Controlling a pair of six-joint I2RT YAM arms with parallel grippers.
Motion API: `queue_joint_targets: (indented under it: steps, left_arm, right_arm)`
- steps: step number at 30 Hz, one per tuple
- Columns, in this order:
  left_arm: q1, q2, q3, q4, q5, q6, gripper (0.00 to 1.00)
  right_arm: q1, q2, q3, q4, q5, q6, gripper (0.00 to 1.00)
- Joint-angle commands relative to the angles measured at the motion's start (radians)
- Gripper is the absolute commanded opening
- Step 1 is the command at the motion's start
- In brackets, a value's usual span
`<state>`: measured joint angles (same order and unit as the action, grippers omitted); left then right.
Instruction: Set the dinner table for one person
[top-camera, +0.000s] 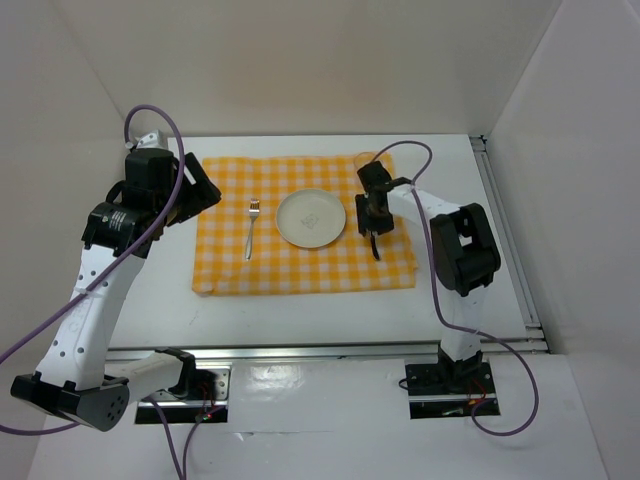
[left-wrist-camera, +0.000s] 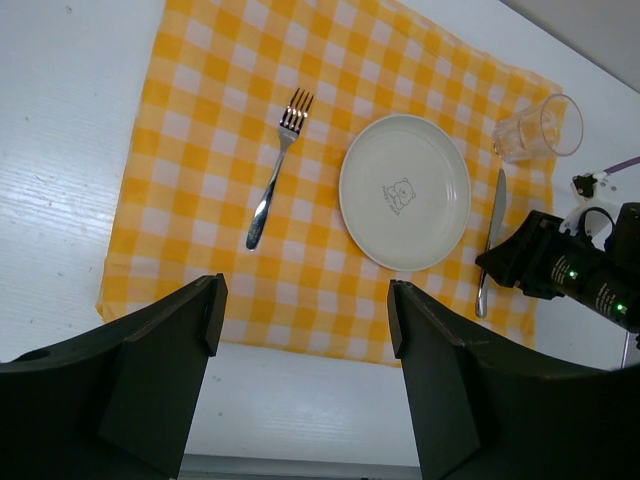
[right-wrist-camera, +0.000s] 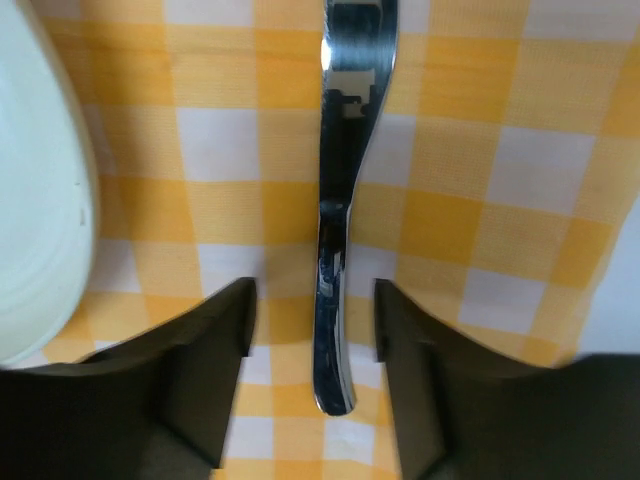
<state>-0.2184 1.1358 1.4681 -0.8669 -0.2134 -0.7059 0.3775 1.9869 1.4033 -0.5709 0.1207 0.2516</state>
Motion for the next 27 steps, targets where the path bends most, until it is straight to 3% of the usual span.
queue_joint_targets:
  steps: [1, 4, 7, 8, 9, 13, 18, 27]
  left_arm:
    - [0.005, -0.002, 0.023, 0.017, -0.015, 0.025, 0.83]
    - [0.005, -0.011, 0.023, 0.017, -0.015, 0.025, 0.83]
    - [0.005, -0.011, 0.002, 0.028, -0.004, 0.048, 0.84]
    - [0.005, -0.011, -0.012, 0.045, 0.012, 0.060, 0.84]
    - [0.005, -0.011, -0.029, 0.077, 0.026, 0.075, 0.86]
    - [0.014, 0.073, -0.054, 0.051, 0.057, 0.088, 0.86]
    - [0.014, 0.153, -0.054, 0.042, 0.082, 0.109, 0.86]
    - [0.014, 0.203, -0.022, 0.032, 0.106, 0.118, 0.86]
  right_arm:
    - [0.018, -0.045, 0.101, -0.038, 0.026, 0.017, 0.62]
    - [0.018, -0.117, 0.137, -0.081, 0.046, 0.038, 0.72]
    - [0.018, -0.276, 0.093, -0.049, 0.059, 0.048, 0.73]
    - [0.005, -0.330, 0.023, -0.025, 0.059, 0.066, 0.81]
    - [-0.011, -0.438, -0.016, 0.021, 0.059, 0.083, 1.00]
    - [-0.144, -0.632, -0.176, 0.025, 0.083, 0.178, 1.00]
    - [-0.327, -0.665, -0.221, -0.121, 0.115, 0.290, 1.00]
    - [-0.365, -0.703, -0.262, -0.181, 0.162, 0.314, 1.00]
